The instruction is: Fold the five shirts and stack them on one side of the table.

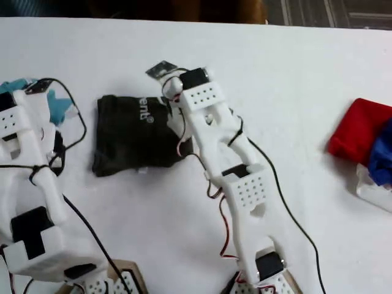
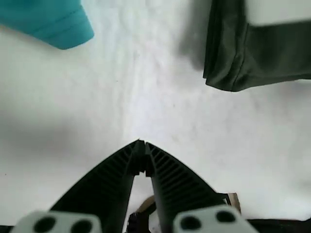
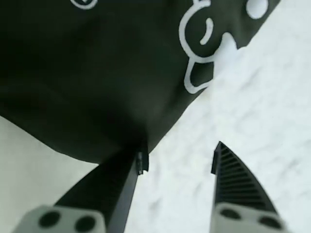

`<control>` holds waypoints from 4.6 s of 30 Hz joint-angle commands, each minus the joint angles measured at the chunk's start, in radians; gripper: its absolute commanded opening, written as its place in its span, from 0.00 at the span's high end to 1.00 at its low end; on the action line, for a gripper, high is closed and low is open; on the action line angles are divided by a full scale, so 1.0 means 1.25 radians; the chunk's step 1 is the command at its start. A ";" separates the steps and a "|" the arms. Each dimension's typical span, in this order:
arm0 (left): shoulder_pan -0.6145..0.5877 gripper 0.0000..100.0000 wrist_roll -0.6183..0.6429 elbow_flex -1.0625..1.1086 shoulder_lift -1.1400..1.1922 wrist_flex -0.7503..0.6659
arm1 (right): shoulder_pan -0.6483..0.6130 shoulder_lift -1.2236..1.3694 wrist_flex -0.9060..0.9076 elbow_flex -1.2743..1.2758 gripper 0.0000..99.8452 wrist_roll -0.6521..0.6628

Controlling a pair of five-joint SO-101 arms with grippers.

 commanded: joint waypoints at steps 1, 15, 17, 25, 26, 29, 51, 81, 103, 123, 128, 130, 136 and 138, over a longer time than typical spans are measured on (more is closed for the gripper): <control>-0.005 0.97 -0.007 -0.001 -0.036 -0.004 | -0.025 -0.066 -0.001 0.001 0.79 -0.045; -0.005 0.97 -0.007 -0.002 -0.037 0.002 | -0.061 0.095 -0.064 -0.005 0.79 -0.178; -0.005 0.97 -0.007 -0.006 -0.037 0.002 | -0.064 0.111 -0.064 -0.005 0.79 -0.187; -0.005 0.97 -0.007 -0.007 -0.037 0.001 | -0.071 0.139 -0.087 -0.005 0.99 -0.185; -0.005 0.97 -0.007 -0.007 -0.037 0.001 | -0.071 0.139 -0.087 -0.005 0.98 -0.187; -0.005 0.97 -0.005 -0.007 -0.037 0.001 | -0.067 0.138 -0.100 -0.005 0.99 -0.182; -0.006 0.97 -0.006 -0.008 -0.038 0.007 | 0.391 0.082 0.017 -0.384 0.98 -0.037; -0.001 0.97 -0.006 -0.008 -0.038 0.009 | 0.927 -0.218 0.018 -0.381 0.98 0.308; -0.005 0.98 -0.006 -0.008 -0.038 0.027 | 1.083 -0.058 0.014 -0.390 0.83 0.330; -0.006 0.98 -0.005 -0.008 -0.038 0.041 | 1.104 -0.263 0.019 -0.477 0.75 0.403; -0.006 0.98 -0.001 -0.003 -0.038 0.042 | 1.080 -0.358 0.021 -0.444 0.75 0.365; -0.006 0.97 -0.001 -0.006 -0.038 0.042 | 1.051 -0.409 0.021 -0.365 0.75 0.322; -0.109 0.97 -0.009 -0.084 -0.036 0.037 | 0.875 -0.655 0.020 0.131 0.75 0.196; -0.158 0.95 -0.037 -0.152 -0.031 0.033 | 0.764 -0.748 0.017 0.322 0.75 0.171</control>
